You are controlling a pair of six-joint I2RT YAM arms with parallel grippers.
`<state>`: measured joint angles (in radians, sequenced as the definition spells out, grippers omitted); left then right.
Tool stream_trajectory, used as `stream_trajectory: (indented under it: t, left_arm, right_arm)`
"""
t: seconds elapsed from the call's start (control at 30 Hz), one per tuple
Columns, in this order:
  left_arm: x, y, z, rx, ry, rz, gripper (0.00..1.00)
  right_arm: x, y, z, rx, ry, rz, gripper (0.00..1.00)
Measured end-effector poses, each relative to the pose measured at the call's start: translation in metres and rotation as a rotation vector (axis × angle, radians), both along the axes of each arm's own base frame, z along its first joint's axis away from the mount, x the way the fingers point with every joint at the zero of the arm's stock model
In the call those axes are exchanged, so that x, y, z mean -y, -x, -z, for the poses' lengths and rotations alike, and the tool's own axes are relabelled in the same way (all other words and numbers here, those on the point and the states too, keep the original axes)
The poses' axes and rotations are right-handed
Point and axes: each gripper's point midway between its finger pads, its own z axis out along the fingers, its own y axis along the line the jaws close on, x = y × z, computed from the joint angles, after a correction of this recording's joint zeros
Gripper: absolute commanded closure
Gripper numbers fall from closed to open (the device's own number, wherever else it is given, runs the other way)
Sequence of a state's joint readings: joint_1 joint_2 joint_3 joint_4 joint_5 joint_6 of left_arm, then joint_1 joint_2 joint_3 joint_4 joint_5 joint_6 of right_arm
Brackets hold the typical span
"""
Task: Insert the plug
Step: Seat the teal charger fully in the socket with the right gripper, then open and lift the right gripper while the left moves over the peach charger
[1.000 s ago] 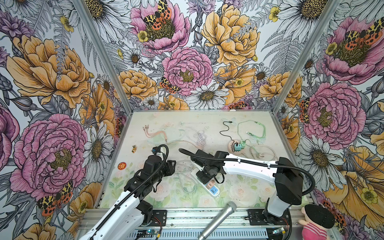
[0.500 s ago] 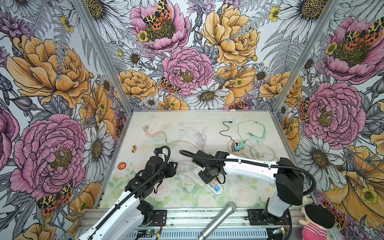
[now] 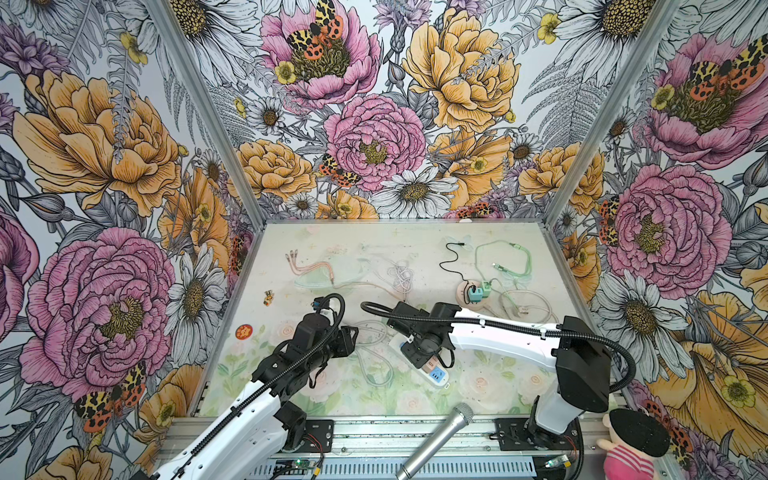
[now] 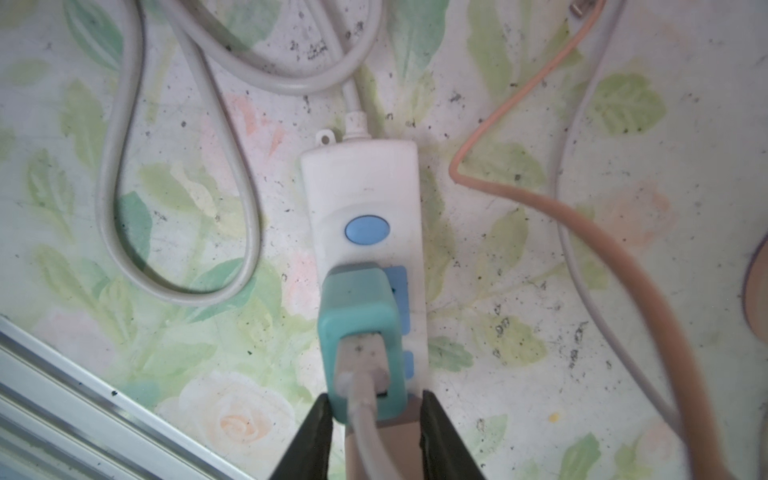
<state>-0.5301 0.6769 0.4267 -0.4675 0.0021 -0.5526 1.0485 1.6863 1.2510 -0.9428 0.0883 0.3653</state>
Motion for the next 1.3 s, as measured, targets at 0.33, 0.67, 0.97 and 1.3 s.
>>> stream_trajectory:
  t: [0.33, 0.67, 0.97, 1.3]
  left_arm:
    - [0.004, 0.006, 0.008, -0.021, -0.003, 0.018, 0.45]
    - [0.004, 0.007, 0.013, -0.033, -0.002, 0.017, 0.45]
    - [0.007, 0.009, 0.012, -0.035, 0.004, 0.032, 0.45]
    - [0.029, 0.024, 0.012, -0.036, 0.003, 0.134, 0.45]
  right_arm:
    - [0.006, 0.006, 0.0, -0.024, 0.014, -0.003, 0.91]
    - [0.005, 0.012, 0.001, -0.056, 0.009, -0.004, 1.0]
    - [-0.004, 0.014, -0.008, -0.054, -0.022, -0.022, 1.0]
    - [-0.017, 0.022, -0.052, -0.025, -0.196, -0.048, 1.0]
